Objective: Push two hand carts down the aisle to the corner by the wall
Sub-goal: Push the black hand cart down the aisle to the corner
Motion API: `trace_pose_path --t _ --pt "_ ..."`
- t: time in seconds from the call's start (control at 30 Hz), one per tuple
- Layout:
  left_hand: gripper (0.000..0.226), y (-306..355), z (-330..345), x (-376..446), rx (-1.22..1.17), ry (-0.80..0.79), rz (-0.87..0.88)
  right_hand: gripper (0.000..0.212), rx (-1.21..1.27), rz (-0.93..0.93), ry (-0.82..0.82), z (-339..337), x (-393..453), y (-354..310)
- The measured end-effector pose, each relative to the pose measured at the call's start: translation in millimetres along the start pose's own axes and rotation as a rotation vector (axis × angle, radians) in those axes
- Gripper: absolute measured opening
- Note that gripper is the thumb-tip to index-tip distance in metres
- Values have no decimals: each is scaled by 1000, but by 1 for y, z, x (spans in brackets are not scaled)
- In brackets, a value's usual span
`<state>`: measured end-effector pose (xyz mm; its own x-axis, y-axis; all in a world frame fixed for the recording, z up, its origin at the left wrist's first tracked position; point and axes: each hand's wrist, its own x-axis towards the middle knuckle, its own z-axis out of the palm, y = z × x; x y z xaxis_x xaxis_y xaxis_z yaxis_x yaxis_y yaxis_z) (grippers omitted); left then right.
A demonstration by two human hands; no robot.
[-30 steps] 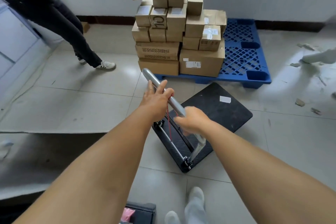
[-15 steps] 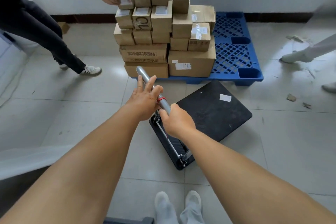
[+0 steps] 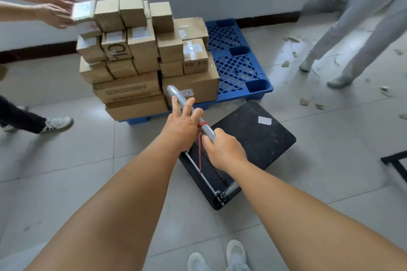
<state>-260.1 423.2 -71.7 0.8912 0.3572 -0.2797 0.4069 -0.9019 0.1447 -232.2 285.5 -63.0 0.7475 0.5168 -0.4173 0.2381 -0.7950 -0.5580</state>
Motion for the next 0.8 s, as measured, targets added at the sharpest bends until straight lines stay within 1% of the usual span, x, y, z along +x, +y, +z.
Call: trace_pose_path --t 0.13,0.37,0.57,0.67,0.8 --pt "42 21 0 27 -30 -40 36 31 -33 40 11 -23 15 17" --pt "50 65 -25 95 71 -104 97 34 7 97 73 -67 62 42" --pt "71 104 -40 146 151 -84 180 35 -8 157 126 -110 96 69" --pt "67 119 -42 173 174 -82 255 36 -33 205 152 -127 111 81" --pt "50 131 -48 206 191 -62 384 37 -31 269 205 -139 128 90"
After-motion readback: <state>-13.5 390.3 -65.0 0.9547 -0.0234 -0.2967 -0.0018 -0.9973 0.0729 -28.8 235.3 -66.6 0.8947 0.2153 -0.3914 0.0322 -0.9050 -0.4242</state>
